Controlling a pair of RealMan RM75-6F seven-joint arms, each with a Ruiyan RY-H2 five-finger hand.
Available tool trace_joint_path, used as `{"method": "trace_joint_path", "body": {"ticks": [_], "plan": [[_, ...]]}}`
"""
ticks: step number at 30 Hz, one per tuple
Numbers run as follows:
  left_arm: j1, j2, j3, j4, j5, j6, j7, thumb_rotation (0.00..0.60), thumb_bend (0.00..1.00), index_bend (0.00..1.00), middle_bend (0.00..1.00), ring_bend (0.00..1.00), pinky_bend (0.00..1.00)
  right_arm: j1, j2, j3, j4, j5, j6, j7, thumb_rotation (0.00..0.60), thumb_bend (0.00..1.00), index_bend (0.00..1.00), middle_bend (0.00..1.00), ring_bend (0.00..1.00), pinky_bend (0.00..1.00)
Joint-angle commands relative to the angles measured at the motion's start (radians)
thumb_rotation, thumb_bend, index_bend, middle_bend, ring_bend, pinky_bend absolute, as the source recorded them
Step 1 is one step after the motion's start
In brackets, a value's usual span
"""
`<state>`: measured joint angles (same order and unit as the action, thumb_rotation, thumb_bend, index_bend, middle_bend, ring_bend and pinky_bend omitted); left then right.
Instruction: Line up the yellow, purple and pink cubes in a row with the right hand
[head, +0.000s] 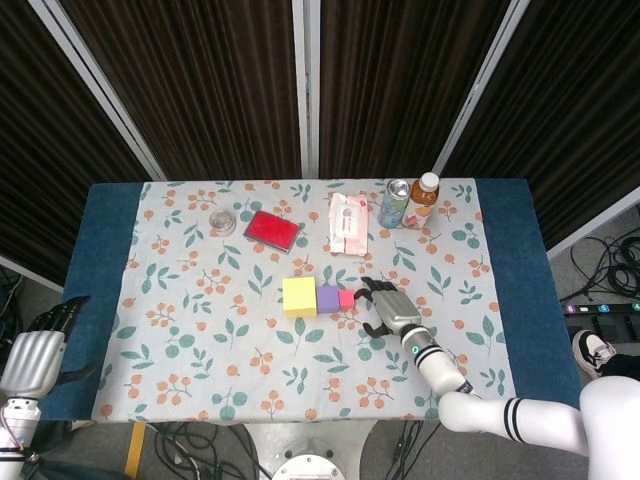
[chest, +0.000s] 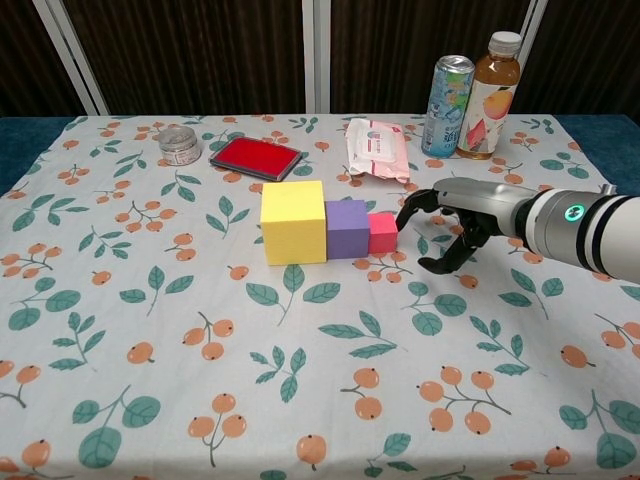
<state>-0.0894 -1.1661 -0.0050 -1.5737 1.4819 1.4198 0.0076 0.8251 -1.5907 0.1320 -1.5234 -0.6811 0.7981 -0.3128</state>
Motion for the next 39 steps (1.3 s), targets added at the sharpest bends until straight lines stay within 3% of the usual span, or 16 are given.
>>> {"method": "trace_joint_path", "body": {"ticks": [1,12,19,25,30,39], "plan": [[0.001,0.0,0.001,0.001,-0.001,0.0,-0.001,0.6,0.19,0.14,0.22,0.17,0.23,0.002,-0.001,-0.002,-0.002,0.005,0.001,-0.003,0.6,0.33,0.23,0.0,0.0,0.0],[0.001,0.0,0.0,0.003,-0.001,0.001,-0.003,0.6,0.19,0.14,0.22,0.17,0.23,-0.015,0.028,-0.006,-0.034,-0.032,0.043,0.006,0.6,0.33,0.22,0.0,0.0,0.0],[0.0,-0.003,-0.006,0.004,-0.005,0.005,-0.004,0.6,0.19,0.14,0.22,0.17,0.23,-0.126,0.187,-0.018,-0.145,-0.238,0.269,0.028,0.6,0.33,0.22,0.01,0.0,0.0],[-0.002,-0.012,-0.02,0.004,-0.025,0.006,0.005,0.6,0.19,0.14,0.22,0.17,0.23,-0.264,0.343,-0.078,-0.214,-0.412,0.437,0.092,0.6,0.33,0.21,0.06,0.0,0.0],[-0.003,-0.018,-0.033,0.006,-0.044,0.008,0.01,0.6,0.18,0.14,0.22,0.17,0.23,-0.387,0.441,-0.149,-0.203,-0.555,0.543,0.202,0.6,0.33,0.18,0.06,0.0,0.0],[0.001,-0.041,-0.048,0.012,-0.048,0.042,0.065,0.6,0.19,0.14,0.22,0.17,0.23,-0.575,0.475,-0.235,-0.114,-0.745,0.728,0.345,0.6,0.33,0.14,0.02,0.0,0.0]]}}
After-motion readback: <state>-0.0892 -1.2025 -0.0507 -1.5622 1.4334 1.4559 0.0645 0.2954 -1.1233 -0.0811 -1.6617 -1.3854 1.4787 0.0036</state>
